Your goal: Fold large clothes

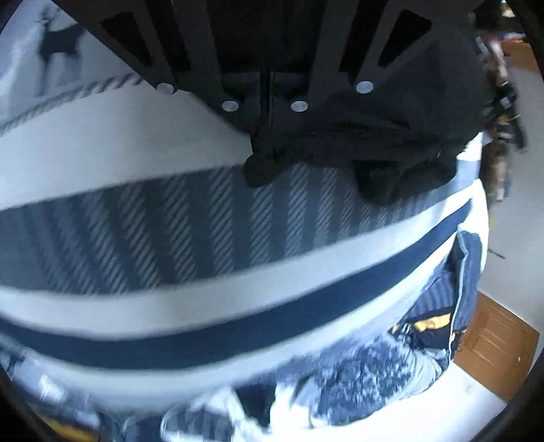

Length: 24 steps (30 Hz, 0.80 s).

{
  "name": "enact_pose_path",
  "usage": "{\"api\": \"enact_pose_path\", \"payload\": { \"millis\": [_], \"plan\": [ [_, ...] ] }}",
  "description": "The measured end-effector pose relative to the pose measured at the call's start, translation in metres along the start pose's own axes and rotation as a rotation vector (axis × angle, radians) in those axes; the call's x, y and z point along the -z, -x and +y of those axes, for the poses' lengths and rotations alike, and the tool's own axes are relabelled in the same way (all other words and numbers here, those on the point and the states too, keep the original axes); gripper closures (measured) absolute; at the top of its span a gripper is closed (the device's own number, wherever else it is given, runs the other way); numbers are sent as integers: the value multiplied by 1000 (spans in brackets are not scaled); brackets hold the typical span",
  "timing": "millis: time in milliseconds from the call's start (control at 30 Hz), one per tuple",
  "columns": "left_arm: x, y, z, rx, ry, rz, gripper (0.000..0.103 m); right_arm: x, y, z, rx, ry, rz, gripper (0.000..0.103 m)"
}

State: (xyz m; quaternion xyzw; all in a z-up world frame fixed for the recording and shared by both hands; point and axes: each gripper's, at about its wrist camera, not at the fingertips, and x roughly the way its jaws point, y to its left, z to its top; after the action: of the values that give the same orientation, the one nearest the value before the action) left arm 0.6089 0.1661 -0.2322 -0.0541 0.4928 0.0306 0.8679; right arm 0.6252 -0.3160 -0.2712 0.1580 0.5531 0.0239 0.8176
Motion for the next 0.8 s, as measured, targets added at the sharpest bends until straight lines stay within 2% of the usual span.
{"api": "enact_pose_path", "payload": {
  "millis": [33,167,233,300,400,433,467,500,533,567,600,633,667,733,800],
  "plan": [
    [1,-12,-5,-19,-16,39,99,-2,-5,4,62,25,-1,102],
    [1,-30,2,-37,21,30,99,-1,-28,7,151,40,24,102],
    [6,-42,15,-34,64,48,99,2,-33,2,180,33,3,102],
    [13,-45,23,-21,113,31,98,6,-44,10,200,57,-20,102],
    [16,-37,25,-83,99,36,96,11,-42,28,281,145,-63,102],
    [15,-28,34,-131,132,47,96,11,-36,28,267,135,-72,102],
    [16,-12,43,-127,170,24,96,10,-29,28,255,112,-84,99],
    [17,6,51,-87,202,-19,96,12,-8,24,213,67,-119,99],
    [22,32,60,-36,221,-67,87,14,7,24,161,49,-139,96],
    [25,48,64,-14,222,-88,65,19,26,24,90,46,-155,88],
    [34,72,69,0,219,-119,51,29,48,28,28,62,-175,75],
    [45,89,70,-7,210,-149,25,42,67,31,11,81,-208,34],
    [63,107,69,-33,173,-186,20,56,83,33,14,105,-239,16],
    [83,111,58,-71,99,-173,20,84,93,37,33,171,-216,16],
    [104,97,46,-105,5,-102,20,108,88,24,35,159,-189,16]
  ]
}}
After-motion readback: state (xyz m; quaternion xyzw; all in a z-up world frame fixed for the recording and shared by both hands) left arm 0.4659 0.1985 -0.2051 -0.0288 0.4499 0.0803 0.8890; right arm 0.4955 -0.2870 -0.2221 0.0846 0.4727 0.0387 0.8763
